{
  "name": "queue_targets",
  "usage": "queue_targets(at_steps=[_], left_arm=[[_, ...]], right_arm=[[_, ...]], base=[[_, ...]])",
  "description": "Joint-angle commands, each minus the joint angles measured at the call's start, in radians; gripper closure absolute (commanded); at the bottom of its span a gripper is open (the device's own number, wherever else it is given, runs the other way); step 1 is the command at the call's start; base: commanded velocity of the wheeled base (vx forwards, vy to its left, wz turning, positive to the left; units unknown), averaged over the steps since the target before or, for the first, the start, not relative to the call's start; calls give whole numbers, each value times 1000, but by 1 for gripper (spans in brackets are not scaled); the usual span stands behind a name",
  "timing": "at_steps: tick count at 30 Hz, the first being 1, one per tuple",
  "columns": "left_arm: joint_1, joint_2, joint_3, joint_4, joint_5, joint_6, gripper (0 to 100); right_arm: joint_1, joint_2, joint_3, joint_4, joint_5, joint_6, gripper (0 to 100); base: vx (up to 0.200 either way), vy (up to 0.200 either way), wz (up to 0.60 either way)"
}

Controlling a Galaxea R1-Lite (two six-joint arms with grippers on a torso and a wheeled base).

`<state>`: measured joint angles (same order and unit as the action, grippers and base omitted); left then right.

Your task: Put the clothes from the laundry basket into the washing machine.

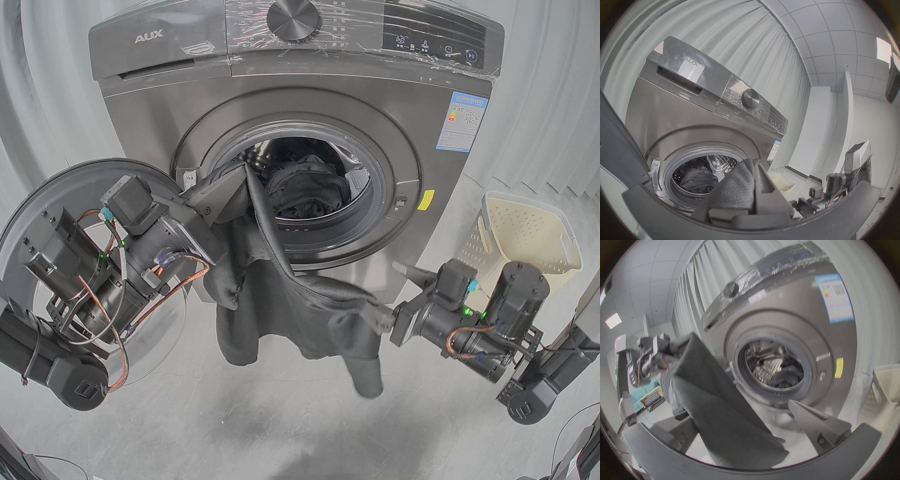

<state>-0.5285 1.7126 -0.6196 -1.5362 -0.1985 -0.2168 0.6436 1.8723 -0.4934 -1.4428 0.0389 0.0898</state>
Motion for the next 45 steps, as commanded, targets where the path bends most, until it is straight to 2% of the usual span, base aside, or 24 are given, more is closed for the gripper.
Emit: queue_targets(at_steps=[1,5,9,10,14,15,17,18,19,22,23,28,31,37,40,41,42,45], left_arm=[[-2,4,-11,-1,1,-1,100],[-2,-4,-14,1,2,-1,100],[-4,-7,-14,2,1,-1,100],[-5,-8,-14,2,2,-1,100],[-5,-8,-15,1,1,-1,100],[-5,-10,-15,1,1,1,100],[-5,-10,-15,1,1,1,100],[-10,-11,-15,-1,1,1,100],[-11,-11,-15,-2,1,1,100],[-11,-13,-15,-2,1,1,100],[-11,-13,-15,-2,1,1,100],[-11,-13,-15,-4,1,1,100],[-13,-13,-15,-5,1,1,100],[-48,-14,-11,-9,1,1,100],[-48,-14,-11,-9,1,1,100],[-50,-14,-8,-9,1,1,100],[-50,-14,-8,-9,1,1,100],[-54,-14,-9,-9,1,1,100]], right_arm=[[33,80,105,-4,16,-10,0],[30,116,105,-7,50,-13,0],[25,125,87,-7,58,-13,0],[19,154,35,-7,58,-13,0],[14,189,-19,-7,59,-13,0],[-1,220,-60,-7,62,-15,0],[-2,223,-65,-7,62,-13,0],[-10,297,-154,-7,62,-22,0],[-10,327,-195,-5,62,-28,0],[-5,373,-254,-7,64,-31,0],[8,412,-300,-5,70,-33,0],[59,450,-352,5,88,-42,0],[60,476,-384,10,88,-45,0],[59,571,-550,21,88,-48,0],[59,571,-550,21,88,-48,0],[60,613,-634,30,88,-48,0],[60,633,-671,33,87,-47,0],[67,654,-718,33,82,-45,0]], base=[[0,0,0],[0,0,0],[0,0,0],[0,0,0],[0,0,0],[0,0,0],[0,0,0],[0,0,0],[0,0,0],[0,0,0],[0,0,0],[0,0,0],[0,0,0],[0,0,0],[0,0,0],[0,0,0],[0,0,0],[0,0,0]])
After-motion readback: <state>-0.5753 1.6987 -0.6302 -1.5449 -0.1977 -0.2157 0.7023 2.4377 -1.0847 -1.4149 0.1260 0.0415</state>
